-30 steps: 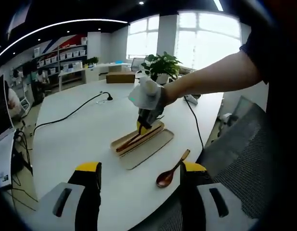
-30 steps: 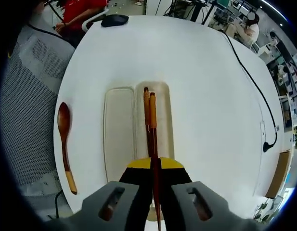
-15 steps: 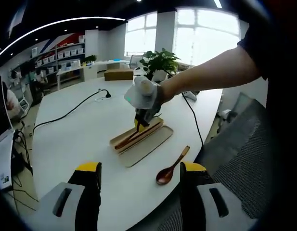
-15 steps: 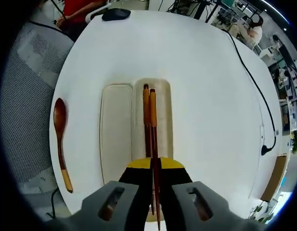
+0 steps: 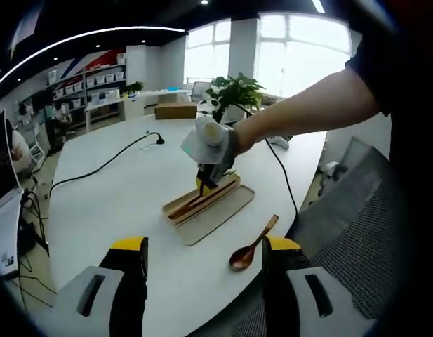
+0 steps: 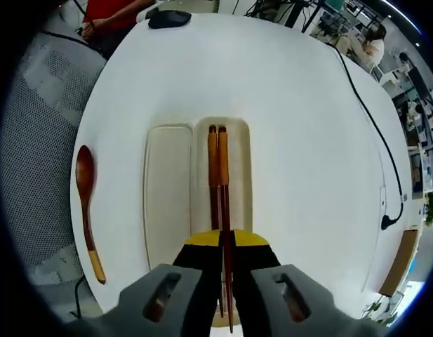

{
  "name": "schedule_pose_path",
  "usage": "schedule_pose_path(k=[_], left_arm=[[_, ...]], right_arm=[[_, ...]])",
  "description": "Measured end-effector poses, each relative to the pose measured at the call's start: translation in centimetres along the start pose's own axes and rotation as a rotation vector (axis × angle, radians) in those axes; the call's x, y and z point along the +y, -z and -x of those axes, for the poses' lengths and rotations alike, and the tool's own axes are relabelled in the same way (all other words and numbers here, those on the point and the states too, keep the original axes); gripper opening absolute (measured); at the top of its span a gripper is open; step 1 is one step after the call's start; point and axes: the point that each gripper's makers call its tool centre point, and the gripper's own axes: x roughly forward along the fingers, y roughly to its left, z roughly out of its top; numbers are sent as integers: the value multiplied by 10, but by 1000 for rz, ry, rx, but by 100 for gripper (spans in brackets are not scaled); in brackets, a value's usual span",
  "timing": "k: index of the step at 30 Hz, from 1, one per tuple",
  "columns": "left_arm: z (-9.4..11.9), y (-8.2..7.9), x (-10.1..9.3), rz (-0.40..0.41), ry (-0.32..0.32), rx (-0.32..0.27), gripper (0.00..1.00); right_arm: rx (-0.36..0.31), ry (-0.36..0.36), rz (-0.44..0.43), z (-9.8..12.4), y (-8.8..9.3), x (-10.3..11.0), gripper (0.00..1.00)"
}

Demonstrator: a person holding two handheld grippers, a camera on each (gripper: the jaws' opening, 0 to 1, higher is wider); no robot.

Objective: Arrange the utensils inside the cutlery case until each visible utensil rests in its matching compartment.

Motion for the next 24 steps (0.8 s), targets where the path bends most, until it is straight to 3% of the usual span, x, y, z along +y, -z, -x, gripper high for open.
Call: schedule_pose_path(k=[6,14,24], left_arm=[[-2,5,-2,-17,7,28,68],[0,2,2,-18,-5,8,68],[0,2,2,-18,-2,8,69]], right_arm=[[-40,17,-21,-1,-3,-5,0],[-43,-5,-46,-1,-3,-2,1],[-64,23,-46,11,-2,-6,4]])
